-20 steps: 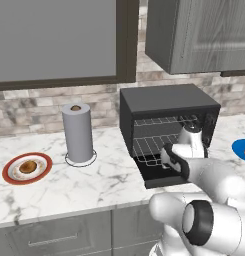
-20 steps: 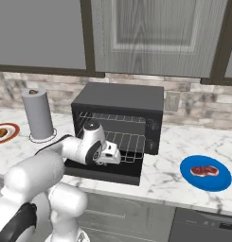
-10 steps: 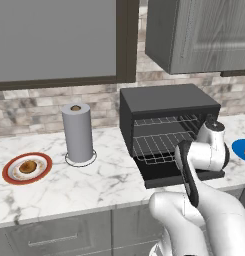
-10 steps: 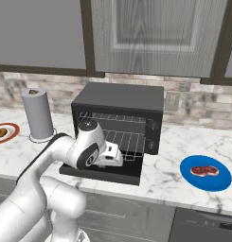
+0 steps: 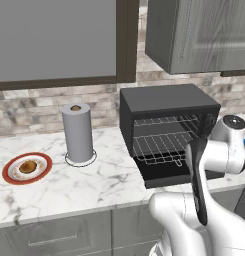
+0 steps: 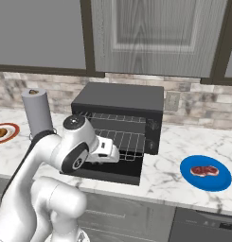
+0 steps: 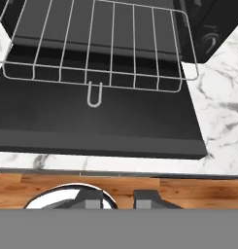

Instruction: Open the toaster oven door. Place the bread on the bottom rack in the toaster oven and place the steak on the top rack.

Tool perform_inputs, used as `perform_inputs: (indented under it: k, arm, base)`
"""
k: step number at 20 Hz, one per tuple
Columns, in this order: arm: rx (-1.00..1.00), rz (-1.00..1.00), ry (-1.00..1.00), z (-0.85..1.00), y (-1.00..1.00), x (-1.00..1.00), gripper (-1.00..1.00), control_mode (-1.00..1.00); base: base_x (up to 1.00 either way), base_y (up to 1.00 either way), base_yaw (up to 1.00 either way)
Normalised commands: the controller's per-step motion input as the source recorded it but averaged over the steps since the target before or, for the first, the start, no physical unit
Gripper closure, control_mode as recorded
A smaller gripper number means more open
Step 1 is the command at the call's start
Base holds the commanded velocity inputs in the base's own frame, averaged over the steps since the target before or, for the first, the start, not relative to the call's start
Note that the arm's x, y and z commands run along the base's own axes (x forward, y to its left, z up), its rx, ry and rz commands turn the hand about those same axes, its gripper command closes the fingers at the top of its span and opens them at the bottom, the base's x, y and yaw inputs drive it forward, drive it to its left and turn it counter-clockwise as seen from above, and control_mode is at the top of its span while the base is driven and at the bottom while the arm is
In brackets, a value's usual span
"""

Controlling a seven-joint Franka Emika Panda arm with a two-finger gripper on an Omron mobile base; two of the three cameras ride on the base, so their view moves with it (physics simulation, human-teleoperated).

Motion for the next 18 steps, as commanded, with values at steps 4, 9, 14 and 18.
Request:
perform_inputs:
  k: [4, 9, 14, 18]
  arm:
    - [0.00, 0.00, 0.00, 0.02, 0.00, -0.01, -1.00, -1.00]
    - [0.00, 0.00, 0.00, 0.00, -0.01, 0.00, -1.00, -1.00]
    - [0.00, 0.00, 0.00, 0.00, 0.00, 0.00, -1.00, -1.00]
    - [0.00, 0.00, 0.00, 0.00, 0.08, -0.02, -1.00, -1.00]
  base:
    - [0.00, 0.00, 0.00]
    - [0.00, 0.00, 0.00]
    - [0.00, 0.00, 0.00]
    - [0.00, 0.00, 0.00]
